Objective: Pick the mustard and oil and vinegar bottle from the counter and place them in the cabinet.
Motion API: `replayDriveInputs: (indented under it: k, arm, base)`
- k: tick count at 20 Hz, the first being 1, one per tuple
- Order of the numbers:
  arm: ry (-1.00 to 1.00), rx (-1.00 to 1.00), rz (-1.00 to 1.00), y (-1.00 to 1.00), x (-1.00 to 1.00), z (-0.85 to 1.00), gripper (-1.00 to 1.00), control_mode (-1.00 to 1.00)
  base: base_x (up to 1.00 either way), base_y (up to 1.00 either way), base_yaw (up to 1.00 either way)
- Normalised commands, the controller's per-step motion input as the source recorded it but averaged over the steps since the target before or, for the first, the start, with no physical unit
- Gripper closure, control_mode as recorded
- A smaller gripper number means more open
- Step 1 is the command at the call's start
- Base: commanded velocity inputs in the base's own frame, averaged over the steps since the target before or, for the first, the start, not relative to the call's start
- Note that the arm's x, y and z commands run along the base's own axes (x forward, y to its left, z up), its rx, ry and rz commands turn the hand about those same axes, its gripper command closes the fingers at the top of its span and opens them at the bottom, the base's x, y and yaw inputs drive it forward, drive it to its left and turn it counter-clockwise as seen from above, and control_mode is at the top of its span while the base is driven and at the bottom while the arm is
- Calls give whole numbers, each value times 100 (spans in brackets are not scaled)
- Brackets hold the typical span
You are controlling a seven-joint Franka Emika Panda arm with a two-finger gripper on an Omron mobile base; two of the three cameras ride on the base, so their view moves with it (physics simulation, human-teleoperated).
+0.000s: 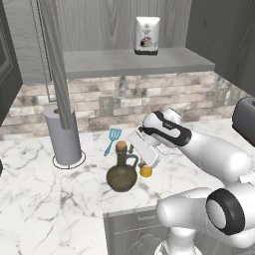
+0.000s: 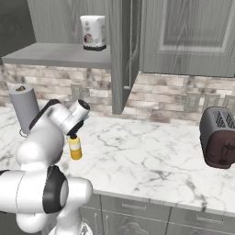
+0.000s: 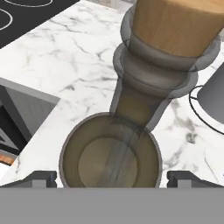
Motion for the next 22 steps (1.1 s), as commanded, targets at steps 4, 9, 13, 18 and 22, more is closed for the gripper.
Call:
replayDriveInputs:
  k: [4,9,13,18,22]
  arm:
    - [0,5,1,13,7,-13,-100,-100]
    - [0,2,0,7,8,-14,-100,-100]
    - [0,1,0,6,11,-14,-100,-100]
    - [0,2,1,16,6,-15,-100,-100]
    - [0,1,1,29,0,-27,-100,-100]
  base:
    - [0,0,0]
    - [0,0,0]
    - [0,0,0]
    - [0,0,0]
    - [0,0,0]
